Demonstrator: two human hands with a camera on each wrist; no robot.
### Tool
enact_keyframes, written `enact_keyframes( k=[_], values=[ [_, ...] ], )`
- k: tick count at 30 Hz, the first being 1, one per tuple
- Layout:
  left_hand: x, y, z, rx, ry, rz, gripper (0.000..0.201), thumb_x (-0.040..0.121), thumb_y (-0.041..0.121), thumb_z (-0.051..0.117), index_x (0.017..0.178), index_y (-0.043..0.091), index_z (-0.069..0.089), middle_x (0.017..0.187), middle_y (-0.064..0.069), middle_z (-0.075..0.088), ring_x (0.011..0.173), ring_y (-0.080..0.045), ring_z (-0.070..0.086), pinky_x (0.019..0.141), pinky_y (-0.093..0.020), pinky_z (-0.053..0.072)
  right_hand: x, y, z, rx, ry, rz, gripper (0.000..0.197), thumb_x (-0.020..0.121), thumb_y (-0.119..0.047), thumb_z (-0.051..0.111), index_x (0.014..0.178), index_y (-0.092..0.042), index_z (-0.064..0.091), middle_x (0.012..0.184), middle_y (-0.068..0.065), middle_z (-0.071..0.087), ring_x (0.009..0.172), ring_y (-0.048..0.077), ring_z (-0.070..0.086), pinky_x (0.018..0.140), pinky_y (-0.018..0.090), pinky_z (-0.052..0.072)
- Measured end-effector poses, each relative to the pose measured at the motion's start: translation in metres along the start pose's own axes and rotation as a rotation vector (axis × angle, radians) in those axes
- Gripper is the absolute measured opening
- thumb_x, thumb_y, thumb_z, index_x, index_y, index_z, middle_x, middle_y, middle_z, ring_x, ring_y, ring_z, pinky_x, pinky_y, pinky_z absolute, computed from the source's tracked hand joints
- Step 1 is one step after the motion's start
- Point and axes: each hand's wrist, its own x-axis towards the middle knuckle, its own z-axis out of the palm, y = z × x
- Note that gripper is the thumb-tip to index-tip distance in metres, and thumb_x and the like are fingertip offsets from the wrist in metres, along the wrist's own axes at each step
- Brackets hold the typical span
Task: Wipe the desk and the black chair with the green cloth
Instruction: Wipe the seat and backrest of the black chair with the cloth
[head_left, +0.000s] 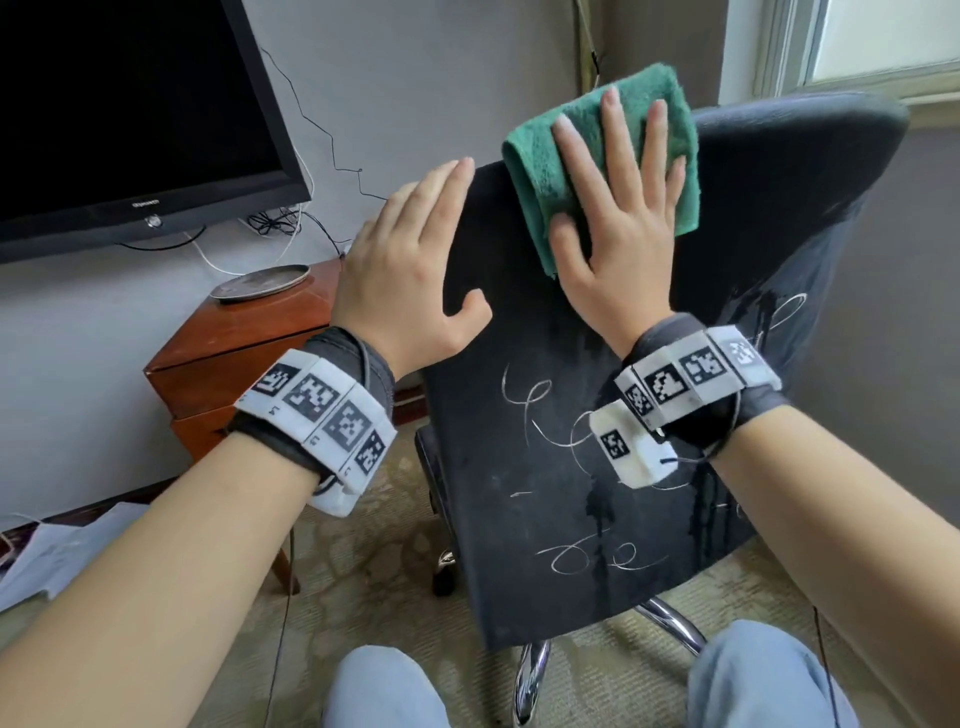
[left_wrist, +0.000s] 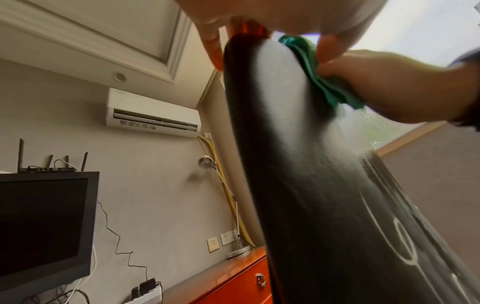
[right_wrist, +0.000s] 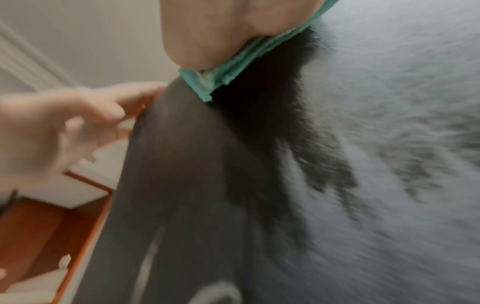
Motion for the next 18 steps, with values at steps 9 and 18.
enact_keyframes(
  k=[9,18],
  values=[
    [0.000,0.002,-0.003,0.051,-0.092,-0.002,0.085,0.072,0.041,0.045,0.145,0.002,0.029,0.145,-0.015,0.039,0.131,-0.029,0.037,0.105,-0.039,0.035,-0.109,0.051,0.019,-0.245,-0.272,-0.352,0.055,0.084,-0.024,0.049,0.138,-0.024,0.037,0.144,0.010,0.032,0.131,0.041,0.028,0.098,0.059,0.036],
    [-0.002,0.002,-0.018,0.017,-0.170,0.064,0.082,0.071,0.037,0.040,0.141,-0.005,0.033,0.140,-0.022,0.043,0.127,-0.035,0.045,0.100,-0.040,0.042,-0.089,0.042,0.001,-0.334,-0.338,-0.348,0.060,0.083,-0.031,0.041,0.142,-0.026,0.032,0.145,0.009,0.041,0.131,0.035,0.030,0.101,0.053,0.035]
  ],
)
